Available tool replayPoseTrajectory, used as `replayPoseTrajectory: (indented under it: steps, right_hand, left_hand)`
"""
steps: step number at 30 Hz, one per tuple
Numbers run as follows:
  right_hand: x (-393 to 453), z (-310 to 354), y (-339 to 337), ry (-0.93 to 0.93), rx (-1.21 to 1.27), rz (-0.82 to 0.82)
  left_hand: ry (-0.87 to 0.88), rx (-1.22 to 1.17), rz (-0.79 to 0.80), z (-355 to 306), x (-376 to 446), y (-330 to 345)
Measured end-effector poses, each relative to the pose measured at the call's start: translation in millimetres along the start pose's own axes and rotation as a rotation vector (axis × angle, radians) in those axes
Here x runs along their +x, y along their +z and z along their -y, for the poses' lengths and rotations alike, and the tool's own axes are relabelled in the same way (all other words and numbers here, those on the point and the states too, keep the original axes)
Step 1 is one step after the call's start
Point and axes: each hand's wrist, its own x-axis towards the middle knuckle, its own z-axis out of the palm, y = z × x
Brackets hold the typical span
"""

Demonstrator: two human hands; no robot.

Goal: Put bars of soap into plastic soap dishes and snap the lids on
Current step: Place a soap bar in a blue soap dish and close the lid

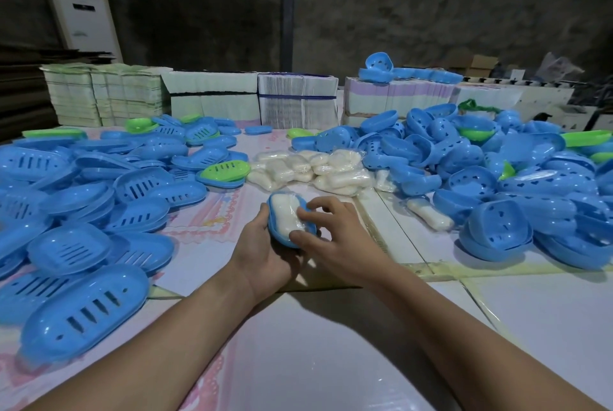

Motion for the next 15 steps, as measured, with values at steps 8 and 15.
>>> replayPoseTrajectory:
  steps: [8, 15]
  right_hand:
    - [21.8, -47.5, -51.1, 0.206, -0.312, -0.333]
    - [17.7, -94.1, -81.3, 0.497, -0.589, -0.317]
  left_hand:
    - [0.008, 0.119, -0.069, -0.7, 4.2, -3.2]
    - [0.013, 0.203, -0.069, 0.6, 9.0, -8.3]
